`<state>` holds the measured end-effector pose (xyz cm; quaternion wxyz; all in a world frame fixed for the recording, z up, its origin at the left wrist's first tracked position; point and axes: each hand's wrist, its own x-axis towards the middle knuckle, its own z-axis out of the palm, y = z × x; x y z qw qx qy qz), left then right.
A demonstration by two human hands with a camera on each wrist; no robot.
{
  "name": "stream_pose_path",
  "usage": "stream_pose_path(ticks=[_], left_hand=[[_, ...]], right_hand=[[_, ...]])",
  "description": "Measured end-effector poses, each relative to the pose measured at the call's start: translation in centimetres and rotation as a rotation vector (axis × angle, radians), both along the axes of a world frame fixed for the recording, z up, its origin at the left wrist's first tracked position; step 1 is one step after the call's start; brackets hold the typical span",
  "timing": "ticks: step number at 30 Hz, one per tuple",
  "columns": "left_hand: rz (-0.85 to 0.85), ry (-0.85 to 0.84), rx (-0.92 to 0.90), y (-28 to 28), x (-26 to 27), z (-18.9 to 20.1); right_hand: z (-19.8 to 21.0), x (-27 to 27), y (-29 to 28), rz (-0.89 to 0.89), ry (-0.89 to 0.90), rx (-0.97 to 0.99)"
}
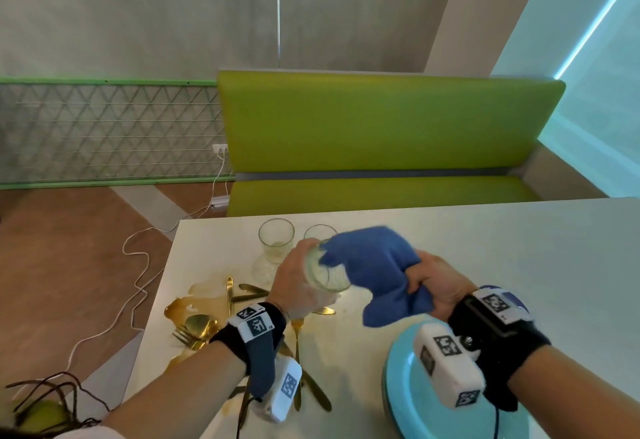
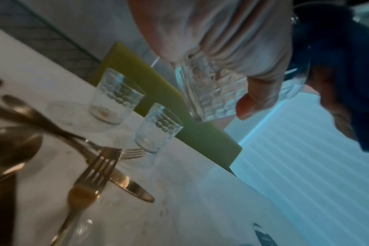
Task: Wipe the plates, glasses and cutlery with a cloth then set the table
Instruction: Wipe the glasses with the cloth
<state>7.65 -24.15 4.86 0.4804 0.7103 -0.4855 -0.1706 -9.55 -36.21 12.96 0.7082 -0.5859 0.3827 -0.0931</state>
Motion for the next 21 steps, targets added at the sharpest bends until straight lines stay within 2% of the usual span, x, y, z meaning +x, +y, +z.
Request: stream_pose_path(ticks=[3, 6, 10, 14, 17, 21], left_hand=[[0.06, 0.041, -0.031, 0.4, 0.1, -0.7], [0.012, 0.07, -0.06, 0.0, -0.4, -0.7], [-0.022, 0.23, -0.067, -1.0, -1.4, -1.2], [-0.111, 0.523, -0.095, -2.3, -3.9, -0.3], [-0.091, 0.712, -0.152, -3.4, -5.1, -0.7], [-0.044, 0.92, -0.144, -4.5, -6.0, -1.7]], right_hand=[[1.2, -1.6, -2.4, -0.191, -0.096, 0.042], [0.3, -2.4, -3.9, -0.267, -0.041, 0.036], [-1.2, -1.8, -3.2, -0.202, 0.079, 0.06], [-3.6, -0.6, -2.1, -0.129, 0.167, 0.001], [-4.8, -0.6, -1.6, -0.14, 0.124, 0.109], [-6.5, -1.5, -2.5, -0.112, 0.287, 0.049]])
